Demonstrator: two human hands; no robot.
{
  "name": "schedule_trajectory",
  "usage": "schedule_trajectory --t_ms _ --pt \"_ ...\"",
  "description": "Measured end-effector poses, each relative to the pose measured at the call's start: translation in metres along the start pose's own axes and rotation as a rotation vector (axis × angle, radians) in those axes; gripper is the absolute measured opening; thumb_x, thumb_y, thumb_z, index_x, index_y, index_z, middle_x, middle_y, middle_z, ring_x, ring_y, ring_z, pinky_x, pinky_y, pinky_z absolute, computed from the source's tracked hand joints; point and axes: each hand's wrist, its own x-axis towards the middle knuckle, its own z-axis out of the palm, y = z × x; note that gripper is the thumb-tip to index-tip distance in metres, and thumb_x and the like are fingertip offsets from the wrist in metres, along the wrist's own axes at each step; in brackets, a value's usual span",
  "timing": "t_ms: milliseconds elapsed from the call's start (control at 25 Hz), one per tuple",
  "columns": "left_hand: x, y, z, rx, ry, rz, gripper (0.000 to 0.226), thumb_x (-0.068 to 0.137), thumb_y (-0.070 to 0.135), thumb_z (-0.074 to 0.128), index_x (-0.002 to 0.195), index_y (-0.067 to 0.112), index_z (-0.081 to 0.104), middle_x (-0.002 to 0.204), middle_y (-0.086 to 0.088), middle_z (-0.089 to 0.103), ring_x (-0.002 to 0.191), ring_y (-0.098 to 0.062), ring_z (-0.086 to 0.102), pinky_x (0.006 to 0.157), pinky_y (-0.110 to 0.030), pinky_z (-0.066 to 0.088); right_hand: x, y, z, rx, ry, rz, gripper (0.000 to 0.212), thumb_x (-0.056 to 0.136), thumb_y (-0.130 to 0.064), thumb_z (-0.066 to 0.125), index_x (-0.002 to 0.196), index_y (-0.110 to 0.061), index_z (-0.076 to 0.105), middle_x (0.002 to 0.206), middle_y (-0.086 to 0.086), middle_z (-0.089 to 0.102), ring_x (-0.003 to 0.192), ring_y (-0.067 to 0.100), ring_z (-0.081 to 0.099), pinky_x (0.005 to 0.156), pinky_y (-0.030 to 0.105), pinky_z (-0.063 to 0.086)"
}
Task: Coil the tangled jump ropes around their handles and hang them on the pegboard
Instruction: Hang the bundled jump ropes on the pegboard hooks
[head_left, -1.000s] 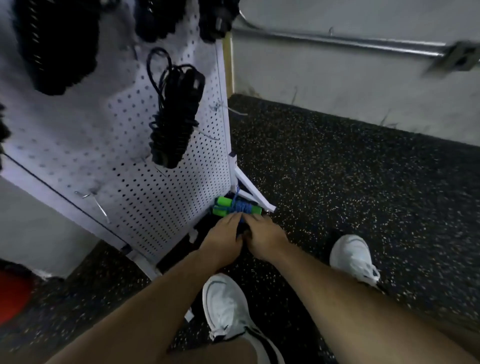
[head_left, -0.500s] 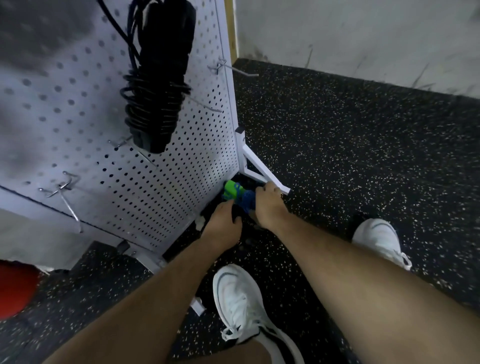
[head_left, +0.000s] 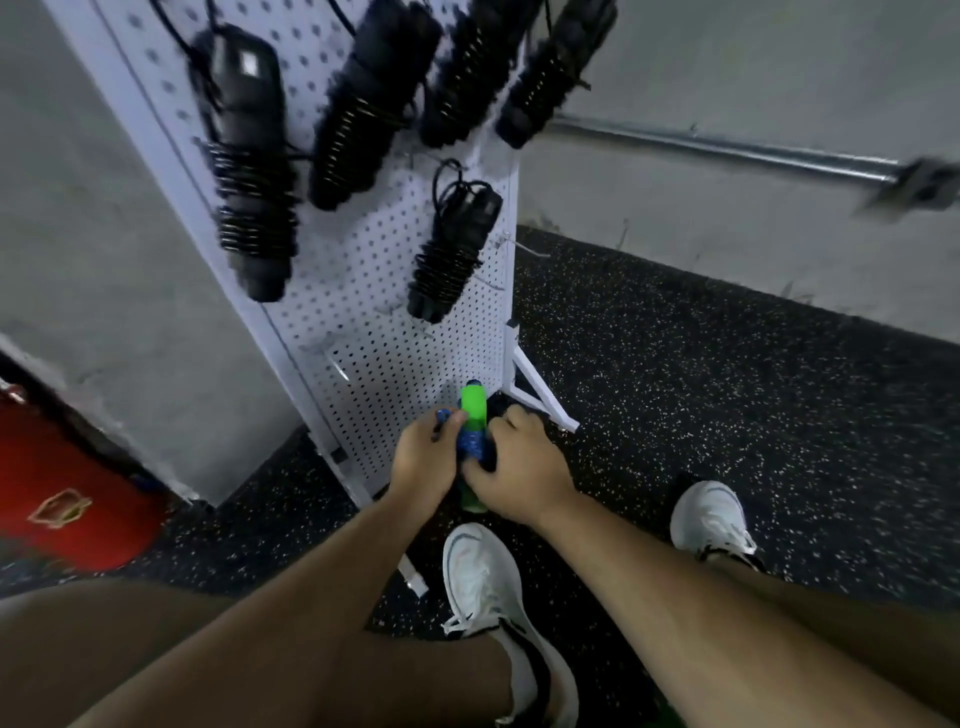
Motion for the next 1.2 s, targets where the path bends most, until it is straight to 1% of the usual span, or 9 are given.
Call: schedule_trajectory --t_ms 160,320,440,600,760,880,960,1040,1200 --pt "-0.033 0.008 -0.053 -0.083 -0.075 0.039 0.033 0.095 0.046 0.057 0.079 0.017 0.063 0.066 -0.002 0.064 0.063 -0.027 0.061 0.067 -0.049 0.054 -0.001 -0.045 -0.036 0.193 0.105 -0.174 0.021 0.090 -0.029 0.063 0.108 -0.017 0.067 0.110 -0.002 0.058 0.110 0.018 0.049 0.094 0.030 0.044" --pt "-0.052 0.026 -0.091 0.036 -0.031 0.109 0.023 0.101 0.026 0.057 0.078 0.021 0.058 0.067 0.001 0.065 0.064 -0.017 0.064 0.065 -0.039 0.057 0.000 -0.082 -0.043 0.395 -0.037 -0.153 0.016 0.094 -0.027 0.065 0.107 -0.028 0.074 0.107 -0.016 0.067 0.110 0.008 0.055 0.096 0.025 0.046" --pt "-0.054 0.029 -0.103 0.001 -0.007 0.157 0.015 0.100 0.013 0.056 0.092 0.023 0.047 0.077 -0.006 0.064 0.069 -0.025 0.062 0.069 -0.050 0.055 0.001 -0.099 -0.042 0.634 -0.147 -0.011 0.014 0.092 -0.022 0.069 0.103 -0.026 0.076 0.098 -0.013 0.073 0.093 0.001 0.066 0.082 0.019 0.051" --pt "-0.057 0.031 -0.112 -0.042 0.080 0.146 0.021 0.098 0.009 0.061 0.088 0.022 0.048 0.079 -0.004 0.064 0.067 -0.017 0.057 0.055 -0.021 0.047 0.008 -0.118 -0.037 0.668 -0.108 0.034 0.005 0.091 -0.024 0.071 0.093 -0.025 0.076 0.088 -0.008 0.072 0.082 0.004 0.066 0.070 0.014 0.049" --pt "-0.048 0.034 -0.125 -0.043 0.179 0.148 0.013 0.097 0.013 0.065 0.088 0.020 0.059 0.085 0.002 0.065 0.076 -0.018 0.061 0.062 -0.026 0.049 0.017 -0.130 -0.030 0.618 -0.033 0.018 0.011 0.095 -0.027 0.066 0.097 -0.019 0.072 0.088 -0.007 0.070 0.082 0.007 0.064 0.072 0.023 0.050" --pt "-0.043 0.036 -0.124 -0.086 0.227 0.150 0.010 0.099 0.012 0.062 0.092 0.019 0.060 0.086 0.005 0.064 0.074 -0.009 0.059 0.055 -0.012 0.044 0.019 -0.133 -0.019 0.530 0.100 -0.036 0.012 0.096 -0.028 0.061 0.096 -0.019 0.069 0.089 -0.006 0.069 0.084 0.011 0.065 0.075 0.033 0.056" --pt "-0.042 0.038 -0.119 -0.125 0.265 0.148 0.013 0.098 0.010 0.061 0.094 0.021 0.056 0.088 0.007 0.062 0.075 -0.006 0.057 0.057 -0.013 0.044 0.022 -0.131 -0.013 0.507 0.168 -0.057 0.012 0.096 -0.028 0.060 0.096 -0.019 0.068 0.090 -0.005 0.069 0.085 0.012 0.065 0.077 0.038 0.057" --pt "-0.038 0.035 -0.115 -0.150 0.297 0.140 0.021 0.095 0.002 0.057 0.095 0.022 0.052 0.090 0.006 0.061 0.078 -0.008 0.058 0.063 -0.022 0.048 0.026 -0.129 -0.010 0.535 0.149 -0.040 0.011 0.097 -0.027 0.059 0.096 -0.020 0.068 0.090 -0.006 0.070 0.085 0.012 0.066 0.077 0.040 0.058" --pt "-0.028 0.028 -0.114 -0.156 0.308 0.161 0.028 0.094 -0.007 0.053 0.097 0.020 0.055 0.092 0.004 0.061 0.077 0.001 0.057 0.061 -0.011 0.047 0.034 -0.133 -0.012 0.586 0.060 0.010 0.011 0.098 -0.023 0.060 0.103 -0.024 0.070 0.094 -0.010 0.071 0.087 0.007 0.068 0.080 0.038 0.059"
